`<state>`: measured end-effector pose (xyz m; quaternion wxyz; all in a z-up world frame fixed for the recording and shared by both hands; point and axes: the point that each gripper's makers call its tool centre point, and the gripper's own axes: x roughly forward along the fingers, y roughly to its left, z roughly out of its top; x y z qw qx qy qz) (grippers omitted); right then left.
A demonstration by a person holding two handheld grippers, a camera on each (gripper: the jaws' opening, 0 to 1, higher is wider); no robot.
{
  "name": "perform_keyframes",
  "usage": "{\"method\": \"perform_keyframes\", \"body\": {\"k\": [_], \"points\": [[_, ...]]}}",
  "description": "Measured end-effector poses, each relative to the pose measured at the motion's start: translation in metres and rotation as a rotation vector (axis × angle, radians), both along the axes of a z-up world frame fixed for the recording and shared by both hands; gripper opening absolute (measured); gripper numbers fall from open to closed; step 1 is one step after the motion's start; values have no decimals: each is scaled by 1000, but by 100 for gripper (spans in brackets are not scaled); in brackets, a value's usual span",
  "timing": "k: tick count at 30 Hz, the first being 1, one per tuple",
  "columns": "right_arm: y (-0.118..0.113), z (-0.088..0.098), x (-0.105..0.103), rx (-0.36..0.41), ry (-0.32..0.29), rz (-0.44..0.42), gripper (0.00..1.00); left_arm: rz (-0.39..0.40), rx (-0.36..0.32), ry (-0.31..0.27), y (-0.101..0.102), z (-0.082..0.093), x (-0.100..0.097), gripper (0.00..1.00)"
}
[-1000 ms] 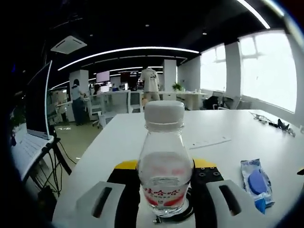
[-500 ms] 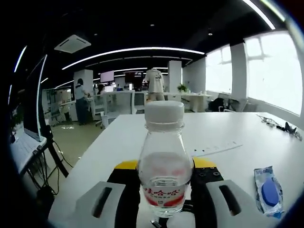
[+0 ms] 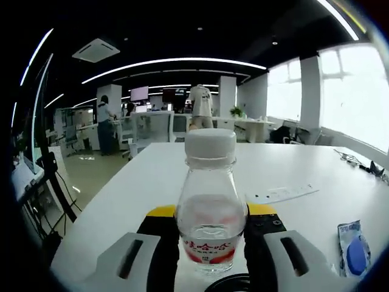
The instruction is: Arrange the tabletop items into an orderly group along one side of the table until the central work area is clear of visible clutter.
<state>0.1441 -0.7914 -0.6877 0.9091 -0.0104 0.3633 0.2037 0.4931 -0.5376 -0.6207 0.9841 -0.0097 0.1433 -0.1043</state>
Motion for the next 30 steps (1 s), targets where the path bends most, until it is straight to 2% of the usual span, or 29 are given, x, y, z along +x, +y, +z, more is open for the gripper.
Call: {"method": "perform_keyframes", "body": {"k": [10, 14, 17, 25, 30], "points": [[0, -15, -7, -8, 45, 1, 100, -8, 22, 6, -3, -18, 12, 39], [1, -19, -6, 9, 49, -8, 100, 33, 21, 19, 5, -25, 15, 39], [0, -19, -5, 5, 48, -11, 100, 24, 6, 10, 3, -24, 15, 39], [2, -19, -2, 13, 46, -11, 100, 48, 61, -8, -1, -25, 3, 40], [2, -18, -2, 14, 41, -13, 100, 64, 51, -6, 0, -25, 5, 40]]}}
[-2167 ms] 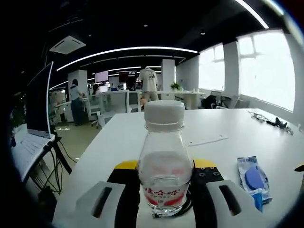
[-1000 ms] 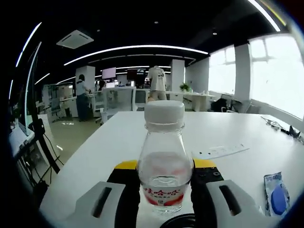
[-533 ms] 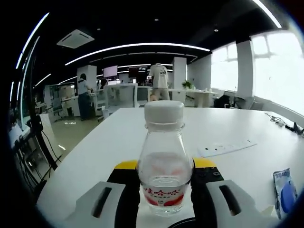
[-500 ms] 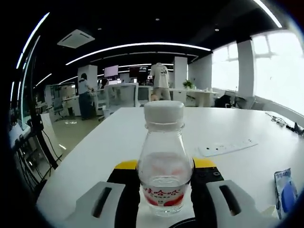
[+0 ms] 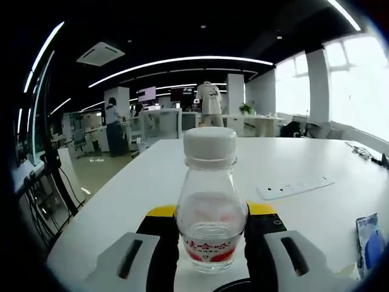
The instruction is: Arrange the tabletop items into an orderly group along one side of the table until the central work area is clear of visible clutter.
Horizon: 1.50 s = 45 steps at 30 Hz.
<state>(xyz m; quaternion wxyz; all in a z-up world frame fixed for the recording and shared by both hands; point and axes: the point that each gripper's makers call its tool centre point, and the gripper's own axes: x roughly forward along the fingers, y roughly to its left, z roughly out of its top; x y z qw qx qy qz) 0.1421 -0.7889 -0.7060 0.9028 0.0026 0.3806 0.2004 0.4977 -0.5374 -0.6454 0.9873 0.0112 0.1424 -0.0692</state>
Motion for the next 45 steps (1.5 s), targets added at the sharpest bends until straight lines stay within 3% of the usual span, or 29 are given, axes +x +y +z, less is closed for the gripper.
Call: {"method": "perform_keyframes", "body": {"k": [14, 25, 34, 36, 39, 45], "points": [[-2, -2, -1, 0, 5, -18, 99, -2, -6, -49, 0, 1, 4, 43], [-4, -1, 2, 11, -6, -40, 100, 31, -30, -44, 15, 14, 5, 72], [-8, 10, 11, 48, -39, -75, 100, -33, 4, -47, 12, 24, -10, 93], [-8, 11, 12, 42, -43, -75, 100, -40, 2, -43, 11, 26, -15, 95], [-8, 13, 12, 38, -46, -70, 100, -65, 43, -91, 10, 35, -21, 97], [-10, 12, 8, 31, -39, -66, 100, -122, 36, -70, 0, 41, -37, 100]]}}
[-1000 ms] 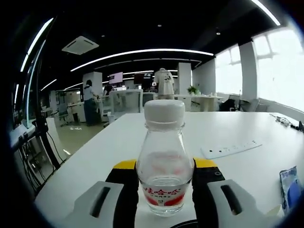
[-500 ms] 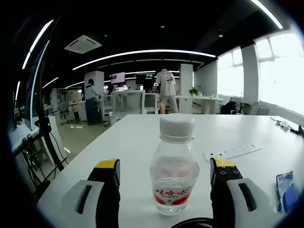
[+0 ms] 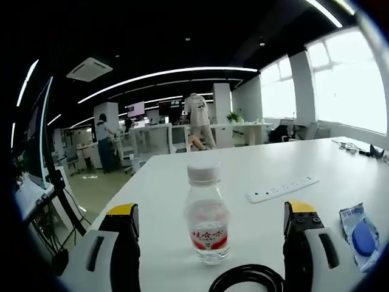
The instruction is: Arrange the tabletop items into an orderly group along one side of the table until the central work area is clear of visible clutter.
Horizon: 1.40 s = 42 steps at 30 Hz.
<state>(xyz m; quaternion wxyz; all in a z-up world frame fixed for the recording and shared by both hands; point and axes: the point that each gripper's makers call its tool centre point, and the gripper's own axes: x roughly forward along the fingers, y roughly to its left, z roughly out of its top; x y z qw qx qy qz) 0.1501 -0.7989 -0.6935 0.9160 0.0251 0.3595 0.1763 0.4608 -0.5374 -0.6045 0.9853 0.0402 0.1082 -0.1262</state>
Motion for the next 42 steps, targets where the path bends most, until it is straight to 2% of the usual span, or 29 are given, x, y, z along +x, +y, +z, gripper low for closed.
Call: {"method": "perform_keyframes", "body": {"k": [5, 7, 9, 14, 16, 18, 20, 22, 24, 25, 26, 28, 35, 36, 40, 42], "points": [[1, 1, -1, 0, 0, 5, 100, -22, -2, 17, -7, 3, -16, 100], [2, 2, -1, 1, -3, 7, 100, -29, -32, 44, -11, 3, -24, 98], [4, 3, 0, 1, -2, 17, 100, -39, -103, 77, -17, 3, -34, 94], [9, 8, 3, 1, -17, 30, 100, -64, -100, 122, -24, -2, -49, 95], [9, 8, 3, -3, -14, 36, 100, -74, -129, 162, -29, -5, -57, 92], [10, 7, 3, -9, -13, 39, 99, -81, -76, 140, -30, -4, -62, 89], [10, 7, 4, -8, -11, 39, 99, -87, -92, 164, -34, -6, -67, 89], [11, 7, 4, -6, -13, 38, 99, -94, -125, 235, -39, -15, -76, 88], [13, 7, 4, -4, -12, 44, 99, -104, -133, 264, -43, -21, -80, 86], [14, 6, 2, -5, -7, 52, 99, -100, -171, 293, -47, -23, -85, 85], [15, 6, 2, -6, -3, 57, 99, -112, -187, 297, -50, -23, -86, 83], [15, 5, 1, -9, -2, 59, 99, -126, -174, 292, -53, -24, -87, 82], [17, 4, -2, -1, 6, 69, 100, -175, -193, 398, -70, -32, -101, 80], [17, 4, -2, -2, 7, 71, 100, -183, -203, 443, -74, -37, -106, 80], [18, 4, -2, -2, 7, 72, 100, -197, -228, 529, -81, -50, -115, 77], [19, 4, -3, 0, 10, 76, 99, -190, -262, 591, -83, -56, -120, 76]]}}
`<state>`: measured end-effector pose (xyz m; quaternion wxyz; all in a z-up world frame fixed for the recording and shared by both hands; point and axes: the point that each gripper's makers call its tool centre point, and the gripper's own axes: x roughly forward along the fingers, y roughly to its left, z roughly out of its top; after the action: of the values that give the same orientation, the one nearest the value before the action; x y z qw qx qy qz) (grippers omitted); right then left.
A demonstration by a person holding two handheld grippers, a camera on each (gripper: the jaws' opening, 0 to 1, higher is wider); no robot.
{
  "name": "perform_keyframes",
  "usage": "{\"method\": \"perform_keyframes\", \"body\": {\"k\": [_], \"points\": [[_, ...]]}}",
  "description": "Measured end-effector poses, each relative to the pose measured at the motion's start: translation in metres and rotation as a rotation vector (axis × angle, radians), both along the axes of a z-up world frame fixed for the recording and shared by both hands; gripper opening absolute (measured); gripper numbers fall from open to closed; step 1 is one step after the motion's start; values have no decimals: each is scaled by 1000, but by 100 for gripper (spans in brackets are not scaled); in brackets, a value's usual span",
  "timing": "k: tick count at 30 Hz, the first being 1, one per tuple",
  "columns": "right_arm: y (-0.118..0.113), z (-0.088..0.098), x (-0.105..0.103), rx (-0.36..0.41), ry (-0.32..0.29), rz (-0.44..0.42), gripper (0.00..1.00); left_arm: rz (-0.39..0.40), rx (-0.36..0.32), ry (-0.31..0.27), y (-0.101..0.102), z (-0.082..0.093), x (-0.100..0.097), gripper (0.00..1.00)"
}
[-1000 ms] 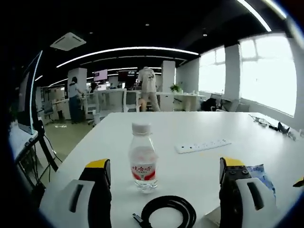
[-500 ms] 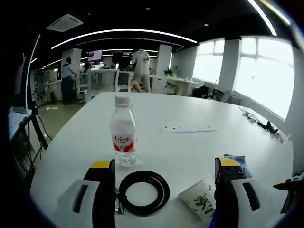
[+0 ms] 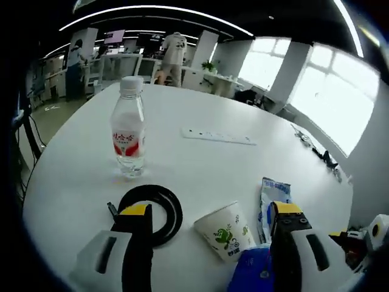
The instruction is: Arrange the tabletop items into an orderly group along one side of the table until the central work area is clear of visible clutter.
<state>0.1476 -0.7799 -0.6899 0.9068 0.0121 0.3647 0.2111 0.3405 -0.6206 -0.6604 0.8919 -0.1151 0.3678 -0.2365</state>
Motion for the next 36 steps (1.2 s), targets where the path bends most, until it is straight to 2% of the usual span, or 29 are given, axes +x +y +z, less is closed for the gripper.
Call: {"method": "perform_keyframes", "body": {"k": [1, 4, 7, 14, 20, 24, 26, 30, 33, 36], "points": [[1, 0, -1, 1, 3, 5, 100, 1, -30, 40, -4, -1, -3, 76], [2, -3, -3, -2, 14, 11, 100, -18, 26, 57, -4, -8, -2, 72], [4, -5, -4, 1, 20, 16, 100, -9, 5, 117, -9, -13, -5, 70], [5, -8, -5, -5, 29, 16, 99, -5, 2, 228, -16, -32, -10, 63], [4, -7, -6, -2, 22, 11, 100, -9, 0, 244, -22, -36, -7, 59], [2, -8, -7, 5, 25, 3, 100, -10, -9, 281, -26, -40, -9, 59], [2, -7, -7, 19, 29, -3, 100, -8, -33, 303, -29, -43, -11, 56], [1, -8, -7, 13, 28, -4, 99, -8, -20, 329, -30, -50, -14, 55], [2, -8, -6, 30, 27, -15, 99, 1, -54, 357, -36, -52, -16, 54], [2, -8, -6, 27, 25, -15, 99, -7, -28, 358, -36, -57, -17, 50]]}}
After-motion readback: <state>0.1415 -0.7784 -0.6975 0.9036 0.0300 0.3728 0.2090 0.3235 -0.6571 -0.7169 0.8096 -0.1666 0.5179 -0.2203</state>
